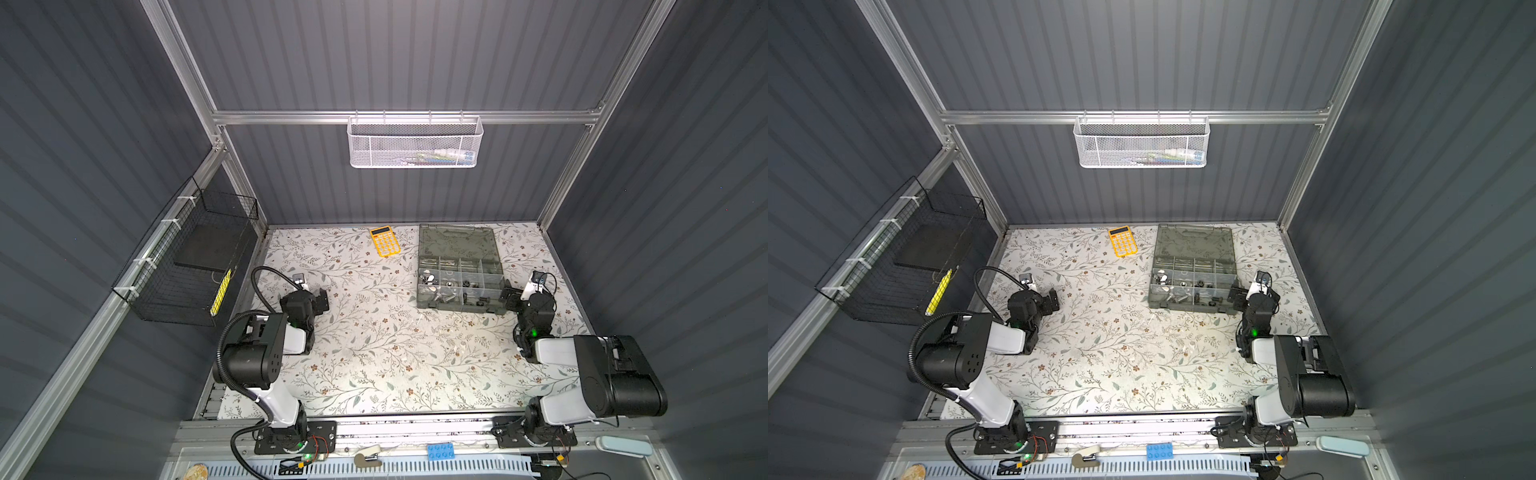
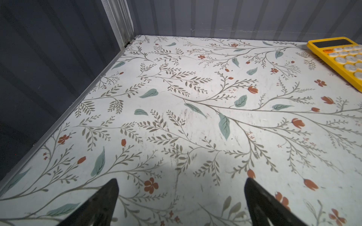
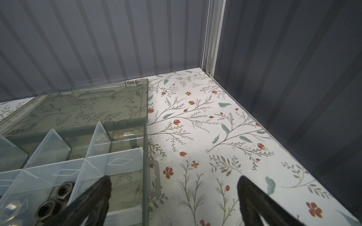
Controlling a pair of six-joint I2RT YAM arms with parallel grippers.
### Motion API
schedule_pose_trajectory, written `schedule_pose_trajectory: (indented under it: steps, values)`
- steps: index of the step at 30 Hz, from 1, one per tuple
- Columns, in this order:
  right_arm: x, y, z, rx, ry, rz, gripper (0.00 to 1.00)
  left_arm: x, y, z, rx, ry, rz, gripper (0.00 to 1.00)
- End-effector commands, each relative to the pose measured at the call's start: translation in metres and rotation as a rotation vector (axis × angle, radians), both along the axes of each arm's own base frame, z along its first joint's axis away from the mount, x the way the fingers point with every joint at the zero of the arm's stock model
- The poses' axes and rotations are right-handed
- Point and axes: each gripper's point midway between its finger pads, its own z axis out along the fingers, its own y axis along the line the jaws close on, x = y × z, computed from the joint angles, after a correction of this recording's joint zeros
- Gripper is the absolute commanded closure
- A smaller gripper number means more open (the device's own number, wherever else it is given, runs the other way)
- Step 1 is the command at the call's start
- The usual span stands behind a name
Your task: Sort the screws and nuts into containers
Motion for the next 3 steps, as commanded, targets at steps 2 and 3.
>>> schedule_pose_trajectory:
  steps: [2,3]
  values:
    - [0.0002,0.0012,0.0041,0.007,-0.015,0.007,0.01,0.0066,-0.0082,0.0013,0.020,0.001,-0.045,0.00]
    - [0.0002,0.0010,0.0039,0.007,-0.015,0.006,0.01,0.0059,-0.0086,0.0007,0.018,0.003,-0.046,0.00]
